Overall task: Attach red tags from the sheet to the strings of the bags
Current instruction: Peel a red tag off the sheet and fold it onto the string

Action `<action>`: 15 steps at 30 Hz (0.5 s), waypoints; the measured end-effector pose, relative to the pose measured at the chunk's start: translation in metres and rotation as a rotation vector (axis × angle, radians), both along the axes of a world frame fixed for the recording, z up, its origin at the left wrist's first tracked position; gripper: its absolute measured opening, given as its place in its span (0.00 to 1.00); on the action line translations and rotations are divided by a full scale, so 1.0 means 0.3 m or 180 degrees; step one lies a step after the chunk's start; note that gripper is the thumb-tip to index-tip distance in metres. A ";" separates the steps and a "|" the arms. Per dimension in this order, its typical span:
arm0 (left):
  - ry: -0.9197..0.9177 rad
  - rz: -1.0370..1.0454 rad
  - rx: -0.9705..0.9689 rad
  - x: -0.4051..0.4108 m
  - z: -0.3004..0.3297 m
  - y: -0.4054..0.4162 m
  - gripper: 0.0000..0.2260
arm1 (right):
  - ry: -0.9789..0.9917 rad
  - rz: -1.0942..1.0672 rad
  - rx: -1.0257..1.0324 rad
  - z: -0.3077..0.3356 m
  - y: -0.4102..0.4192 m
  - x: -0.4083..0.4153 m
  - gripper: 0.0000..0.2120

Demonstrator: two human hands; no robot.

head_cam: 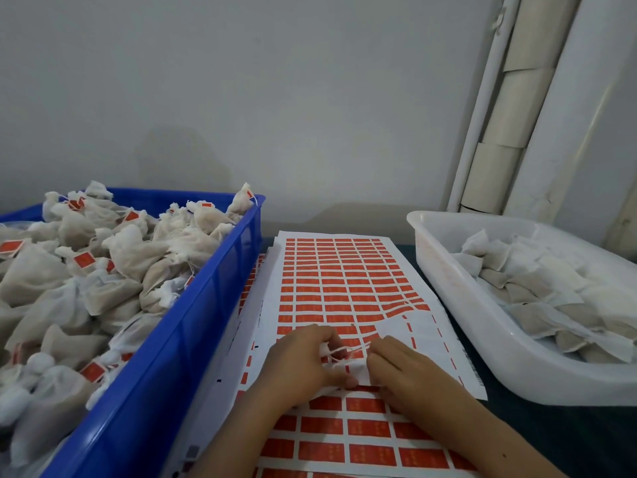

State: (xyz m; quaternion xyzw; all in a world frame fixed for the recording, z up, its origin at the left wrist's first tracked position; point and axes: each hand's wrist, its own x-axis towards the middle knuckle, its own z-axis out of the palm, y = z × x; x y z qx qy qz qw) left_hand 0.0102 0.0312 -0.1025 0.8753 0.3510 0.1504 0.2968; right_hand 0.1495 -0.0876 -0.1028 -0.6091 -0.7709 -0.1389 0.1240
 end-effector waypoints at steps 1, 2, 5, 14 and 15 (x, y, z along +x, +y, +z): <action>-0.0002 0.0011 -0.0036 -0.001 -0.001 0.003 0.14 | 0.0148 -0.0077 -0.0051 0.004 0.001 -0.003 0.16; -0.0003 0.0011 -0.0078 -0.002 -0.003 0.007 0.13 | 0.0274 -0.0179 -0.0107 0.007 0.004 0.002 0.09; -0.0050 0.0089 -0.0184 -0.004 -0.005 0.013 0.11 | 0.0691 -0.0388 -0.0506 -0.008 -0.008 0.022 0.10; 0.0118 0.0040 -0.0151 -0.004 -0.002 0.001 0.25 | 0.0317 -0.0354 -0.0326 -0.006 0.014 0.001 0.09; 0.0124 -0.0028 -0.0135 -0.004 -0.002 -0.002 0.26 | 0.0254 -0.0344 -0.0185 0.000 0.013 -0.004 0.17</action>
